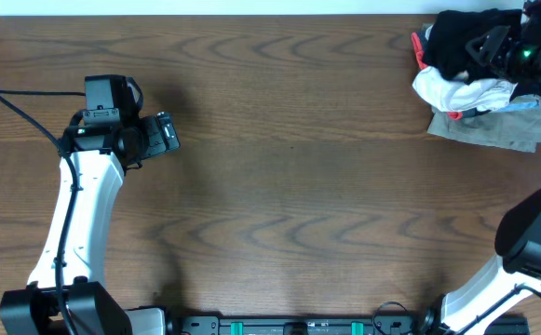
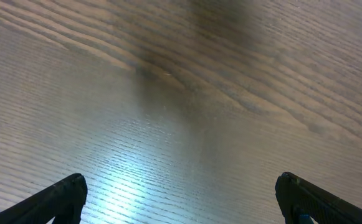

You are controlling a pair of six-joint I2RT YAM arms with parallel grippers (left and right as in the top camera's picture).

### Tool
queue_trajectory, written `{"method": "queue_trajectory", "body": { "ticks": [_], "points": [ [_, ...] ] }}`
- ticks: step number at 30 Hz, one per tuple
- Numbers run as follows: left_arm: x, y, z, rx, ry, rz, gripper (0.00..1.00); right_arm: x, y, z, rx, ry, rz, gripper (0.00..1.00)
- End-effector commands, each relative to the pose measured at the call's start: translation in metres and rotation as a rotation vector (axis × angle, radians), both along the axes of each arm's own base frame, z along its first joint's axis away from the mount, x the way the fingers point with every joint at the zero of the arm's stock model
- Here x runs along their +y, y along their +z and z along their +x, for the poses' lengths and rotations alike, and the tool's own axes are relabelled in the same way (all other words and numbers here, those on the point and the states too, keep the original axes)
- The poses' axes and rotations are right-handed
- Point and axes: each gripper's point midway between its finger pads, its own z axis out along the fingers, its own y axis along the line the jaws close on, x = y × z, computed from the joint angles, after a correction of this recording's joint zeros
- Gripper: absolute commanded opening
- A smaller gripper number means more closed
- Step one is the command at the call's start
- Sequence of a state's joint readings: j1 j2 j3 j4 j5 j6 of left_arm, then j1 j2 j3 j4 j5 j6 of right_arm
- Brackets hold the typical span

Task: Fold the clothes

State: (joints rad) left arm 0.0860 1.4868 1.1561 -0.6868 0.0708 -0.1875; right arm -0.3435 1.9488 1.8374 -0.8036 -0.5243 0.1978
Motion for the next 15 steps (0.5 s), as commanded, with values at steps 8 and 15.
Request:
{"method": "queue_trajectory", "body": {
  "ticks": [8,15],
  "points": [
    [0.003,0.001,0.006,-0.014,0.016,0.007,0.98,-0.023,0.047,0.032,-0.281,0.132,-0.383,0.02],
    [0.003,0.001,0.007,-0.021,0.016,0.008,0.98,-0.052,0.033,0.089,-0.397,0.022,-0.547,0.22]
  ]
}}
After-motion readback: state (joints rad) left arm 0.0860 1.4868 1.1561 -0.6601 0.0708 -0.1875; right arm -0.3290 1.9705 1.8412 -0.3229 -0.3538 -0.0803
